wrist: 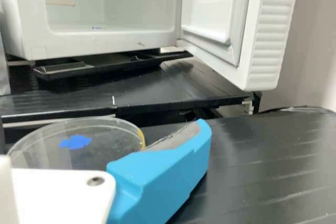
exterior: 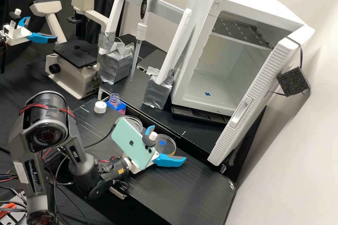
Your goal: Close the lid
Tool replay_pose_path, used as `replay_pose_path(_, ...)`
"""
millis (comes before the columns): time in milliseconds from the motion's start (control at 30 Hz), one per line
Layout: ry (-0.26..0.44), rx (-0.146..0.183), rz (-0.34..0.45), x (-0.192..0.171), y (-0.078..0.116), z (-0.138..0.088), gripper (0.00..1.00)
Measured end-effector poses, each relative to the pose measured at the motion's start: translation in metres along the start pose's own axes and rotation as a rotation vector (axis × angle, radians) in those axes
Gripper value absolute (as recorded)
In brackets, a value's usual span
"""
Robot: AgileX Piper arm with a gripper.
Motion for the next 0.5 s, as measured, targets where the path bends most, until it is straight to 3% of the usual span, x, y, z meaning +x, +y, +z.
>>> replay_pose_path(200, 0.033, -0.011, -0.043, -0.0015, -0.001, 0.0008, 1.0)
replay_pose_path(500, 0.034, 0.008, -0.047, -0.0046, 0.0026, 0.0027, 1.0)
